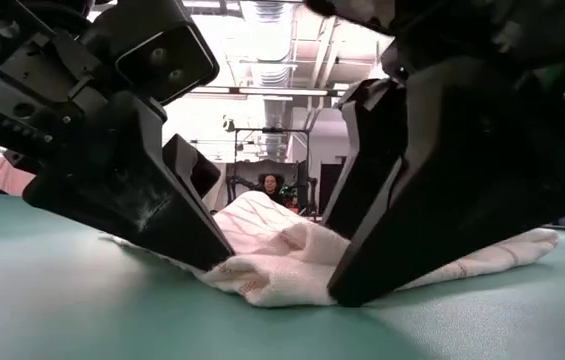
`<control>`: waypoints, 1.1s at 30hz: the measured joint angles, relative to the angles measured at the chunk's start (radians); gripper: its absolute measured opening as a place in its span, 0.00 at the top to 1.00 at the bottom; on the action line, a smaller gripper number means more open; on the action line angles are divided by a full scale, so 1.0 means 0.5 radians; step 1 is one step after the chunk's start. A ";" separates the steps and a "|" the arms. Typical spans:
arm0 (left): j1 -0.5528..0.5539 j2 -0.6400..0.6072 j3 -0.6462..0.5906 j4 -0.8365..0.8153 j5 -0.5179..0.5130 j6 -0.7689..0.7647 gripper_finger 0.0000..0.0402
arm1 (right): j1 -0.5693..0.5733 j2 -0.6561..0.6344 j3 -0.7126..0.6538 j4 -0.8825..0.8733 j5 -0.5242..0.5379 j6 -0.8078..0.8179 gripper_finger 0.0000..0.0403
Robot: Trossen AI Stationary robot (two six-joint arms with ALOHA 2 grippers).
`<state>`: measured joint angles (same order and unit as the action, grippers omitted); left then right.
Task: Roll towel into tight, uniform cylinder
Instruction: Roll the white towel
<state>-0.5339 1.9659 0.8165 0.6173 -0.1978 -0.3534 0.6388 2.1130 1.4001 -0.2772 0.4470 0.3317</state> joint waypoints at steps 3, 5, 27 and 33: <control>0.000 0.000 0.000 -0.017 0.001 -0.012 1.00 | -0.005 0.014 0.003 0.009 0.033 0.023 0.51; 0.000 0.000 0.001 -0.031 0.001 -0.015 1.00 | -0.007 0.014 0.003 0.011 0.029 0.021 0.53; 0.024 -0.001 0.001 -0.053 0.003 -0.016 1.00 | -0.038 -0.038 0.012 0.057 -0.208 0.020 0.64; 0.024 -0.001 0.001 -0.055 0.002 -0.017 1.00 | -0.061 -0.039 0.043 0.052 -0.208 0.021 0.63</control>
<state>-0.5220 1.9656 0.8169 0.5900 -0.1967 -0.3618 0.6081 2.0933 1.4216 -0.2512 0.3428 0.3420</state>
